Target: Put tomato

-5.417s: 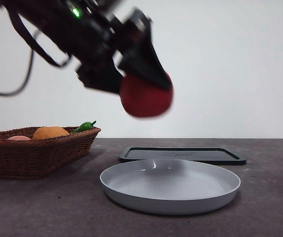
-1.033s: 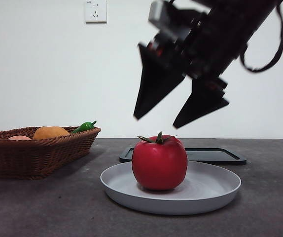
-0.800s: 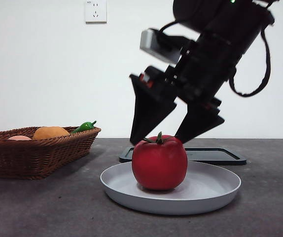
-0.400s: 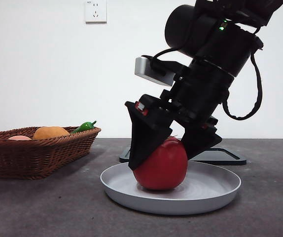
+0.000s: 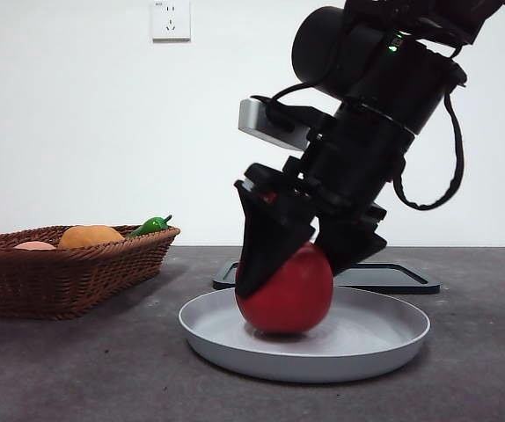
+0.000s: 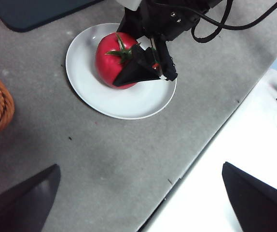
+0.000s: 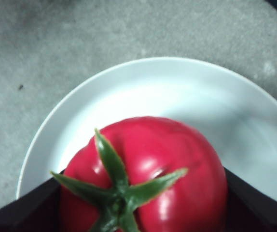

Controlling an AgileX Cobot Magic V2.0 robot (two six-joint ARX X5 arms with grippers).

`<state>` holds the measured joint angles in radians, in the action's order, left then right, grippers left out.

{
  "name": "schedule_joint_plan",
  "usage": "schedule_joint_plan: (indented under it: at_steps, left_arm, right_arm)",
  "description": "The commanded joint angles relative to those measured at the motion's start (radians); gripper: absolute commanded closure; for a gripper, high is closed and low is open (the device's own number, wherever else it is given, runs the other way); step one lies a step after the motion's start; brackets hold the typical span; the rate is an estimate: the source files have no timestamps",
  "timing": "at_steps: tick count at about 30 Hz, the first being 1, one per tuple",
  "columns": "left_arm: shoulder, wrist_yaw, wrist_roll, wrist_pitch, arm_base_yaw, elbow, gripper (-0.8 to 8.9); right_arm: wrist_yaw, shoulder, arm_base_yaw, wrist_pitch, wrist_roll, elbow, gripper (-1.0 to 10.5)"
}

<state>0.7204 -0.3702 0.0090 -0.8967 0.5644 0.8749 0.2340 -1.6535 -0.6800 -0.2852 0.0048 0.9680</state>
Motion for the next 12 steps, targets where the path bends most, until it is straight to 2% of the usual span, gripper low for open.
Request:
schedule_joint_plan:
  at_steps: [1,8,12]
  left_arm:
    - [0.005,-0.004,-0.003,0.026,0.005,0.016,2.56]
    - [0.005,-0.004,-0.040,0.128,0.005,0.016,2.56]
    - [0.005,-0.004,-0.054,0.157,0.005,0.016,2.56]
  right_arm:
    - [-0.003,0.013,0.000,0.011,0.012,0.055,7.9]
    - [-0.129,0.014,0.055,0.019,0.020,0.169,7.9]
    - [-0.131,0.006,0.127,0.087,0.021,0.207,7.9]
